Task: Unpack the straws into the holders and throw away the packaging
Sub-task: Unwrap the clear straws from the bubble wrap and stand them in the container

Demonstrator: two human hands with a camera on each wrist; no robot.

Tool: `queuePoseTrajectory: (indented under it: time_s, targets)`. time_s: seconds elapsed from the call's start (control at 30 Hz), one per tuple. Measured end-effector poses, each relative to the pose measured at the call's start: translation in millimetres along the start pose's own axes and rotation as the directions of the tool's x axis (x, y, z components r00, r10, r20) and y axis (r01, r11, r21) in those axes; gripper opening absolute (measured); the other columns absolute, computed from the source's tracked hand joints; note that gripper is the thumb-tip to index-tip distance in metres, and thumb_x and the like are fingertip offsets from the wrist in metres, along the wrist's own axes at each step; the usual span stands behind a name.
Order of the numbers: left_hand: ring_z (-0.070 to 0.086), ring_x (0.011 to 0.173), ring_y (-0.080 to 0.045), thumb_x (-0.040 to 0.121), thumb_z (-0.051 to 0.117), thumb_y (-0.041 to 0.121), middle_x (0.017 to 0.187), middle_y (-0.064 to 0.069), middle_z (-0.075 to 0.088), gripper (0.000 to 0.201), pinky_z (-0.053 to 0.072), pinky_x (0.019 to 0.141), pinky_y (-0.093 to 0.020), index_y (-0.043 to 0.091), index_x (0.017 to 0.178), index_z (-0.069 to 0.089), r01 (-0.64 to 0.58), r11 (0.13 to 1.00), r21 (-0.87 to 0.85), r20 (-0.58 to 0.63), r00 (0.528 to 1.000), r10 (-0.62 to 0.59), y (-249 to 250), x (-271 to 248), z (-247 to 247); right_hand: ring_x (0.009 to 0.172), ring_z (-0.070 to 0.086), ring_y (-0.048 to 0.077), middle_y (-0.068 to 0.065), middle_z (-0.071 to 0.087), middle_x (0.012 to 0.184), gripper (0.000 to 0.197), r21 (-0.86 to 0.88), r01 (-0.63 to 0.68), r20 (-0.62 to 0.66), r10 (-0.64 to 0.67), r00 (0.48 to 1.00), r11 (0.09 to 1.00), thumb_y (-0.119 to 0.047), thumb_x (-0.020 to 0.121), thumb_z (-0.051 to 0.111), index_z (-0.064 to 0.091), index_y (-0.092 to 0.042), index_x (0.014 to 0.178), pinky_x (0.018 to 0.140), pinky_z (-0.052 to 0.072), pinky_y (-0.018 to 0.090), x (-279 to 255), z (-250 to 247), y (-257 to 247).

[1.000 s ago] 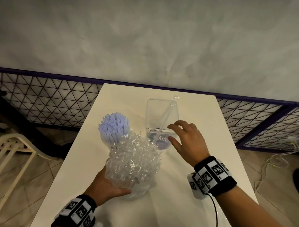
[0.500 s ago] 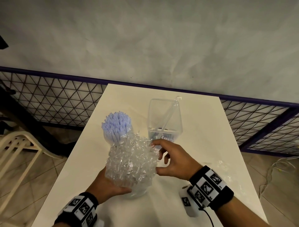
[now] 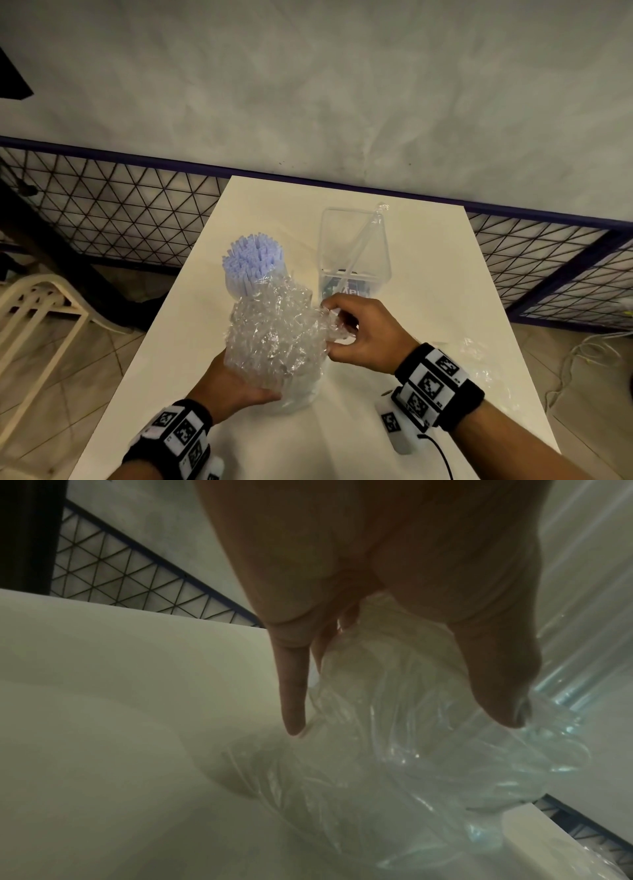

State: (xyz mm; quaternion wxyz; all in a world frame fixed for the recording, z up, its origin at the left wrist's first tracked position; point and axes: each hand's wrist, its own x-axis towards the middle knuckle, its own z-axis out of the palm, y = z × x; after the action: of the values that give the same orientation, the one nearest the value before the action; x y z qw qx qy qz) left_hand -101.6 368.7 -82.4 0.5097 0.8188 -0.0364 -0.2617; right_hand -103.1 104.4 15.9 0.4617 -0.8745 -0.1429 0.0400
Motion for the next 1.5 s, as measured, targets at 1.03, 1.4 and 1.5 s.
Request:
queuePoseTrajectory:
  time_s: [1.03, 1.4, 1.5]
  targets:
    - [0.065, 0.097, 0.006, 0.042, 0.093, 0.040, 0.104, 0.012, 0.072, 0.083, 0.044, 0.081, -0.002, 0.022, 0.116, 0.060, -0.036, 0.998, -0.047, -0.037, 0.999, 0.034, -5, 2, 0, 0.081, 0.064, 0.011, 0.000, 0.067, 0.082, 0.013, 0.323, 0.112, -0.233, -0.036, 0.972, 0.940, -0.010, 0.073, 0.068, 0.067, -0.015, 0.085, 0.079, 0.050, 0.027, 20, -20, -40]
    - [0.064, 0.094, 0.010, 0.041, 0.096, 0.033, 0.102, 0.017, 0.071, 0.089, 0.042, 0.072, 0.004, 0.024, 0.120, 0.057, -0.039, 0.996, -0.081, -0.075, 0.997, 0.033, -6, 2, 4, 0.104, 0.066, 0.004, -0.017, 0.071, 0.109, 0.051, 0.328, 0.013, -0.222, 0.063, 0.973, 0.945, -0.010, 0.072, 0.088, 0.064, -0.030, 0.113, 0.095, 0.052, 0.027, 28, -37, -34]
    - [0.061, 0.096, 0.015, 0.044, 0.096, 0.025, 0.103, 0.032, 0.066, 0.090, 0.040, 0.072, 0.006, 0.024, 0.123, 0.053, -0.065, 0.993, -0.099, -0.078, 0.995, 0.058, -4, 1, 5, 0.106, 0.068, 0.011, -0.010, 0.073, 0.112, 0.049, 0.344, -0.109, -0.090, 0.148, 0.985, 0.933, -0.017, 0.071, 0.089, 0.068, -0.029, 0.114, 0.095, 0.055, 0.034, 28, -31, -29]
